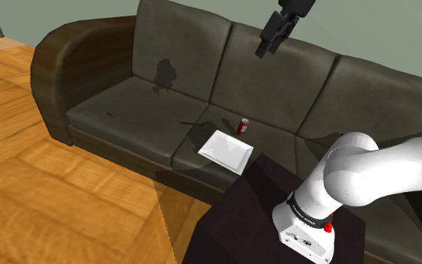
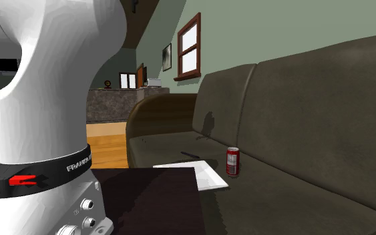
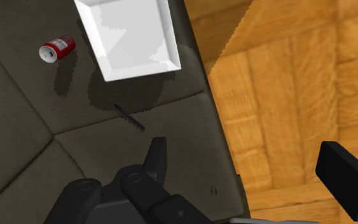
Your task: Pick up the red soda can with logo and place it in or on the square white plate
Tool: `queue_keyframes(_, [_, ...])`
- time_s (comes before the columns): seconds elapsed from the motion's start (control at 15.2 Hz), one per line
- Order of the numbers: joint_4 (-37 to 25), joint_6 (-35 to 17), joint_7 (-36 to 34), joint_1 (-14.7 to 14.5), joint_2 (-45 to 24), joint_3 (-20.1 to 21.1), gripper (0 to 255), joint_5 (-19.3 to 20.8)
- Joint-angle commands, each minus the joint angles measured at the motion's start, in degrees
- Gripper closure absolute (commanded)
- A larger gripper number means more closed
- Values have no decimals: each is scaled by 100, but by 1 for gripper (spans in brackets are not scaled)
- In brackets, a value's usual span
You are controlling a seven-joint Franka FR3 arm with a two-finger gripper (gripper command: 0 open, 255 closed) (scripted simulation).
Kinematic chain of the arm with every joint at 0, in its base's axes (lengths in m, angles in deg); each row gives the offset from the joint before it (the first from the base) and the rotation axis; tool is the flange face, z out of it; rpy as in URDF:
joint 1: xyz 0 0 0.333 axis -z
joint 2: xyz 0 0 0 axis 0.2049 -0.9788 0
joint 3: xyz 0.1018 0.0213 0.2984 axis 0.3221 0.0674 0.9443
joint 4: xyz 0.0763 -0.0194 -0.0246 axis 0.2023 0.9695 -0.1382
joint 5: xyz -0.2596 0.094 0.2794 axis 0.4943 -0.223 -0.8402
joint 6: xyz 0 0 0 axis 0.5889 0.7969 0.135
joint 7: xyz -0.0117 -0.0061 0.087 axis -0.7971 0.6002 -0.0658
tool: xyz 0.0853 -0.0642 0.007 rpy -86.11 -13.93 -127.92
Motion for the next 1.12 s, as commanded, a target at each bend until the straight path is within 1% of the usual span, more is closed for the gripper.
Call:
queue_keyframes(0.0, [0, 0, 0, 0, 0, 0, 0, 0])
queue_keyframes(0.53, [874, -1099, 683, 207, -362, -666, 0, 385])
queue_keyframes(1.06, [1330, -2301, 1373, 402, -1219, -1388, 0, 704])
